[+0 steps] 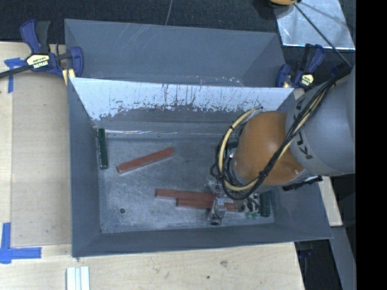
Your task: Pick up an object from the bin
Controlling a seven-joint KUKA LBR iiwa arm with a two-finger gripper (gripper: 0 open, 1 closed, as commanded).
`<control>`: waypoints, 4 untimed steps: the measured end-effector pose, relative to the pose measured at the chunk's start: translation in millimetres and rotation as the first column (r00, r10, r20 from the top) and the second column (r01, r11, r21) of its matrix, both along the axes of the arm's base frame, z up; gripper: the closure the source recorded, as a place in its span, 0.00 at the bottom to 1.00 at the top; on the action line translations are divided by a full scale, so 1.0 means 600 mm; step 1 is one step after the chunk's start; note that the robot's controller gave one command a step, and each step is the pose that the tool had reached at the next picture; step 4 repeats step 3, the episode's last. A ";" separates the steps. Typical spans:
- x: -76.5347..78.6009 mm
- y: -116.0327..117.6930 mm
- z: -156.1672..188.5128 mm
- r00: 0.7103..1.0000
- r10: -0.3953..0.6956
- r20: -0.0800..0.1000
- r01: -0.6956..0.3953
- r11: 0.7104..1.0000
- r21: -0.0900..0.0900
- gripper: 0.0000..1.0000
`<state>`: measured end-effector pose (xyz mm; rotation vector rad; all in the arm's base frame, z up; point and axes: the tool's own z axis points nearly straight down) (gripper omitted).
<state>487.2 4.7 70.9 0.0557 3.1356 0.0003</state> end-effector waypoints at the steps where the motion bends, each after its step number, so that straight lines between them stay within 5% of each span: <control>1: 0.052 -0.018 0.168 1.000 -0.011 -0.004 0.011 1.000 0.000 1.00; 2: 0.052 -0.018 0.168 1.000 -0.011 -0.004 0.011 1.000 0.000 1.00; 3: 0.080 -0.031 0.255 0.999 -0.051 -0.003 0.051 0.999 0.000 1.00; 4: 0.080 -0.031 0.255 0.999 -0.051 -0.003 0.051 0.999 0.000 1.00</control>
Offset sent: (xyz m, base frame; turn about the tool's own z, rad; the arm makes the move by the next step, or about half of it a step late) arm 0.0000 0.0000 0.0000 0.0000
